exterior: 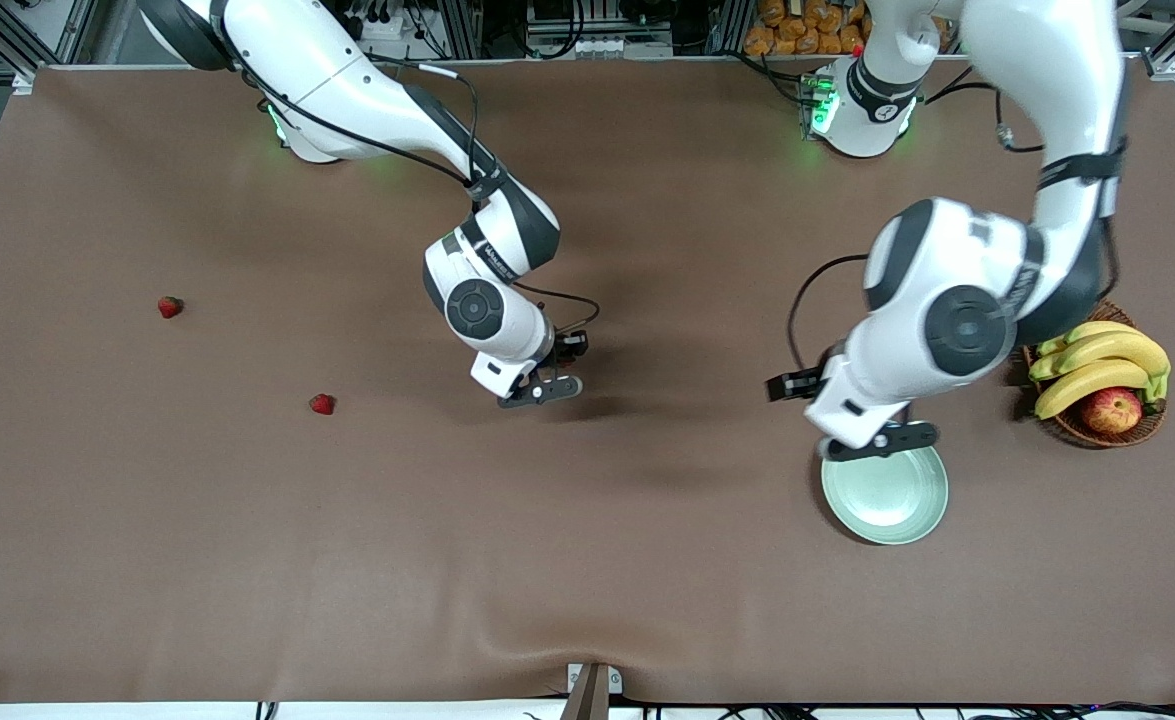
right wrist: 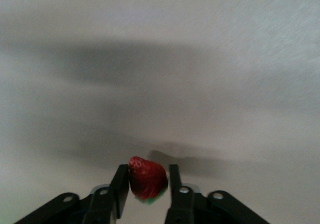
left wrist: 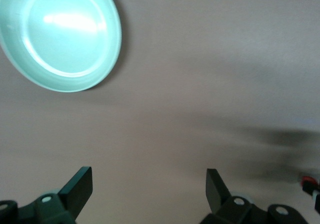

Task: Collect all strawberries into plate
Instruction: 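Carry the strawberry toward the left gripper while the left gripper approaches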

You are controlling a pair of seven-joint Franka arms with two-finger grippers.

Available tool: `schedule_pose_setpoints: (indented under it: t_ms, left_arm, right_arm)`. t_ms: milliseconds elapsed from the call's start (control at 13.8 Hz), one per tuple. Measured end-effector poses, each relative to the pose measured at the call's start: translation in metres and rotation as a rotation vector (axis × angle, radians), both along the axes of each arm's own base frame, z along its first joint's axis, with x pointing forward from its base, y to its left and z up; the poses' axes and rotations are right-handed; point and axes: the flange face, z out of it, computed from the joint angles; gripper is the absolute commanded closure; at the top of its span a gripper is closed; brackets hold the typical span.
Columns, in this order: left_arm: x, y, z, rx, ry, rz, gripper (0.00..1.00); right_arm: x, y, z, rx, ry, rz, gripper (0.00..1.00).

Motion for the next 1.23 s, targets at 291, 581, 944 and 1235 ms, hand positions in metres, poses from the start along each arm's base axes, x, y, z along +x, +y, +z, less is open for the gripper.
schedule_pose_setpoints:
  t_ms: [291,581,944,1235]
  left_arm:
    - [-0.007,-0.055,-0.038,0.001,-0.026,0.072,0.0]
    - [-0.014,-0.113,-0.066,-0.026,-0.034,0.219,0.0]
    - [-0.048,-0.201,-0.097,-0.087,-0.097,0.392,0.0]
    - [-0.083,-0.252,-0.129,-0.102,-0.095,0.538,0.0]
  right_arm:
    - [0.042,-0.052,0.034,-0.03,-0.011,-0.058,0.08]
    - [0.082,-0.165,0.09,-0.04,0.068,-0.014,0.09]
    - [0.109,-0.335,0.084,-0.09,0.094,0.048,0.1]
    - [0.102,-0.379,0.065,-0.096,0.126,0.041,0.15]
